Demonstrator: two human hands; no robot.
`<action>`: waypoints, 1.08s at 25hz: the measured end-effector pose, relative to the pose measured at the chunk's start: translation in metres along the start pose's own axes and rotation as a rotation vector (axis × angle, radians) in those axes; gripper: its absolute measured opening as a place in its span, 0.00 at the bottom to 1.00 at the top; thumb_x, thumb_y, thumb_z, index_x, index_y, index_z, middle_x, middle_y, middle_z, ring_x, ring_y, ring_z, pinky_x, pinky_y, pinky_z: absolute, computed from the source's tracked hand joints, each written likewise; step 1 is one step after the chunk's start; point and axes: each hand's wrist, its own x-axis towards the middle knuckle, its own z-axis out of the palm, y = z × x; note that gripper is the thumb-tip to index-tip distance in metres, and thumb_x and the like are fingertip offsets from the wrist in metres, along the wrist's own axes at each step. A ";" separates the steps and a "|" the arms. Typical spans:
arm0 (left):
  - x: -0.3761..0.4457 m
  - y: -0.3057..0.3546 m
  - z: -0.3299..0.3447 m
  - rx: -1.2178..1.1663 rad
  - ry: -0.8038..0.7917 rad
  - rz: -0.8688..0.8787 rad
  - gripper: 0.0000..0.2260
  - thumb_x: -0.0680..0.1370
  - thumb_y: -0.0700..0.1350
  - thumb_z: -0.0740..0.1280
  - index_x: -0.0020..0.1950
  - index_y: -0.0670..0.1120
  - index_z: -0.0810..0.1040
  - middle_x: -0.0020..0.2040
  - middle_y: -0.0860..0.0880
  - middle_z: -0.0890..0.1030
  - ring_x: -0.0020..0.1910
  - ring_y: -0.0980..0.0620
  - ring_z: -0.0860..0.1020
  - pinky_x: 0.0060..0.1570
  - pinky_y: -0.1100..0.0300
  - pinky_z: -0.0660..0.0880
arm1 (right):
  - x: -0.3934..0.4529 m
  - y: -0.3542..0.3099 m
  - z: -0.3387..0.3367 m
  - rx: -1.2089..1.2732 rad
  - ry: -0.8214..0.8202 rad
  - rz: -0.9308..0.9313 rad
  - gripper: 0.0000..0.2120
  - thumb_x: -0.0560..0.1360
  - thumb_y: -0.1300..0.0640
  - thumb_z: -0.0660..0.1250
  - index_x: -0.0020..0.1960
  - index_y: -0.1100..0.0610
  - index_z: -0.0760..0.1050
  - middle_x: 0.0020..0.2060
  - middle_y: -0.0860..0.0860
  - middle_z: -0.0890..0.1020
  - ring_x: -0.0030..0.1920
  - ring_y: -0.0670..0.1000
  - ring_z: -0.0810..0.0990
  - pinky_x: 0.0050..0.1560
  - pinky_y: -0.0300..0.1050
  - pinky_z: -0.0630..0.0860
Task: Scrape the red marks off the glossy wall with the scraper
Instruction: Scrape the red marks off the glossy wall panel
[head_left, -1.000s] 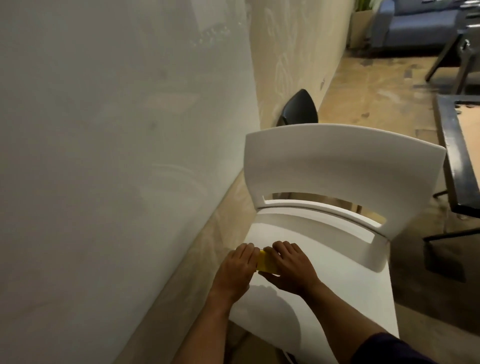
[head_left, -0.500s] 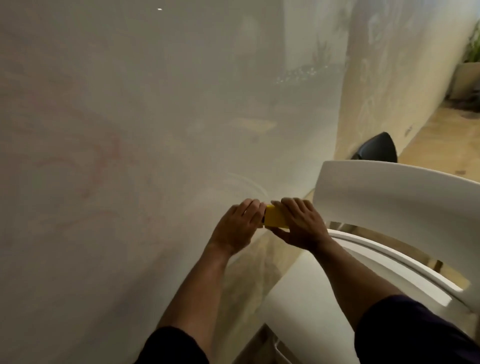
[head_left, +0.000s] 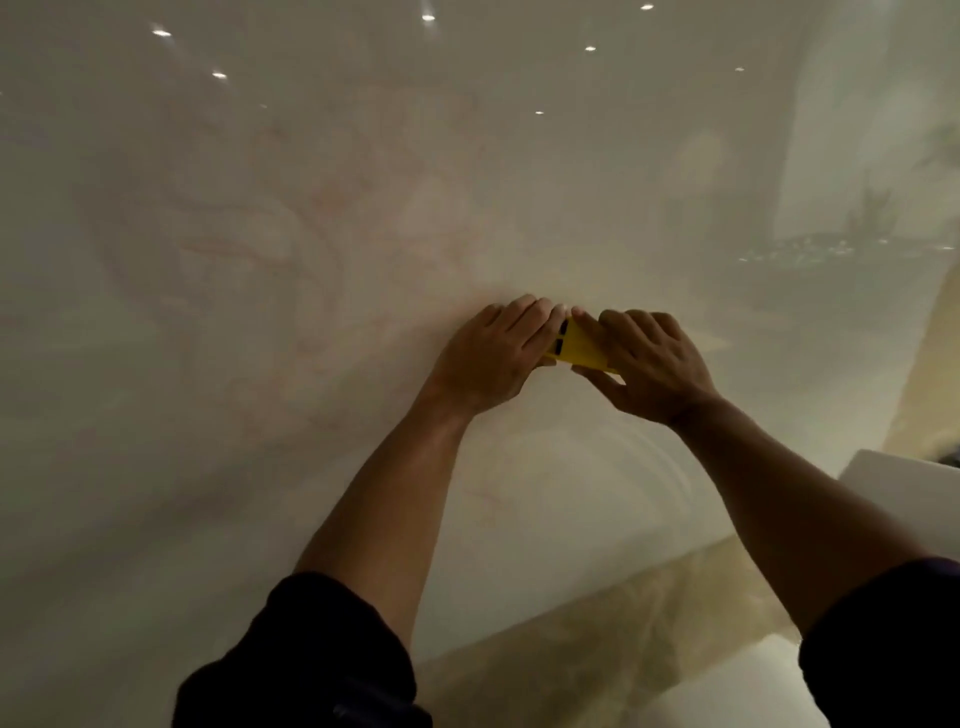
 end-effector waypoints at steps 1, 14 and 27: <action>-0.001 -0.017 -0.010 0.039 0.006 -0.035 0.24 0.84 0.52 0.69 0.75 0.39 0.78 0.68 0.41 0.81 0.67 0.41 0.80 0.58 0.50 0.77 | 0.021 -0.004 0.004 -0.006 0.045 -0.014 0.30 0.84 0.44 0.68 0.78 0.61 0.71 0.56 0.57 0.81 0.47 0.59 0.79 0.45 0.53 0.73; -0.093 -0.207 -0.155 0.454 0.080 -0.485 0.28 0.87 0.51 0.59 0.84 0.38 0.64 0.84 0.40 0.65 0.83 0.43 0.64 0.71 0.49 0.69 | 0.209 -0.088 0.033 -0.052 0.357 -0.009 0.23 0.86 0.49 0.61 0.80 0.51 0.69 0.66 0.61 0.79 0.47 0.62 0.78 0.45 0.54 0.69; -0.185 -0.269 -0.183 0.397 0.098 -0.717 0.28 0.88 0.51 0.50 0.87 0.42 0.58 0.87 0.45 0.58 0.85 0.47 0.58 0.82 0.50 0.58 | 0.361 -0.200 0.022 0.124 0.524 0.104 0.20 0.86 0.50 0.63 0.77 0.47 0.73 0.70 0.61 0.77 0.55 0.63 0.77 0.52 0.55 0.68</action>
